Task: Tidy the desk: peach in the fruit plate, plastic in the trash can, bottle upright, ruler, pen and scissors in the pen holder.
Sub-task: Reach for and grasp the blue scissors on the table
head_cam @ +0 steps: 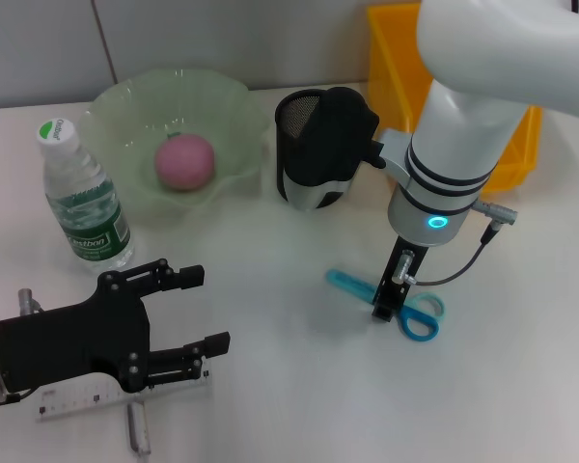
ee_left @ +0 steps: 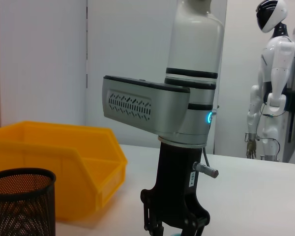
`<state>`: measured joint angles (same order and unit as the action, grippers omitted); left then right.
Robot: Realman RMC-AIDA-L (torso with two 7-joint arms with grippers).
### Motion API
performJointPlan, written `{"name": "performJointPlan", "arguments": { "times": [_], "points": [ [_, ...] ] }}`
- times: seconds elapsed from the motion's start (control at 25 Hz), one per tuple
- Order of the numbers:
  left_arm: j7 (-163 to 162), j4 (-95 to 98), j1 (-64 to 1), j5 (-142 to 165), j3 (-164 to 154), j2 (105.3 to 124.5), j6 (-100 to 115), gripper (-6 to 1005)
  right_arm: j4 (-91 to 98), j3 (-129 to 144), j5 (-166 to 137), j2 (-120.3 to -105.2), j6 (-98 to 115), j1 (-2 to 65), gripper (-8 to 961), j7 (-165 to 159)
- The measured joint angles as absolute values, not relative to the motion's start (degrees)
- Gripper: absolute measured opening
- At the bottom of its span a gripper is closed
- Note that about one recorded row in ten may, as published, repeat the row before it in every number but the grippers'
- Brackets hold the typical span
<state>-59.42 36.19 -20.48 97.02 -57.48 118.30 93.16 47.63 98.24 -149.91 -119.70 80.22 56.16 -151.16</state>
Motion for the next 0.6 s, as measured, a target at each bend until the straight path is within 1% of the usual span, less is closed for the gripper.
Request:
{"name": "performJointPlan", "arguments": {
  "times": [0.6],
  "points": [
    [-59.4,36.2,-20.5,97.0,-57.5,118.3,93.3,795,47.5,98.3,-149.8,-119.79,80.2,56.0,379,-151.2]
  ]
}}
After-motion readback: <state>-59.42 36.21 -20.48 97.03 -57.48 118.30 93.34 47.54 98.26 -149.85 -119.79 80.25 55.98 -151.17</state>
